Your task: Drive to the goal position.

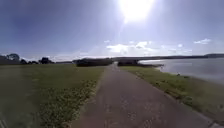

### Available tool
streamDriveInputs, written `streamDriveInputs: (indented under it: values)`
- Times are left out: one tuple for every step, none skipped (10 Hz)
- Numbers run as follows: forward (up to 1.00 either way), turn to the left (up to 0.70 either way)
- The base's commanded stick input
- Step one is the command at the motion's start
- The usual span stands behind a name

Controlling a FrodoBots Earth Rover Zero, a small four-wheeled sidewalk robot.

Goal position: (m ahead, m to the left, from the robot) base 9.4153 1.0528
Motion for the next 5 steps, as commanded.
streamDriveInputs:
  values:
    - [0.7,0.05]
    - [0.7,0.05]
    - [0.7,0.05]
    - [0.7,0.05]
    - [0.7,0.05]
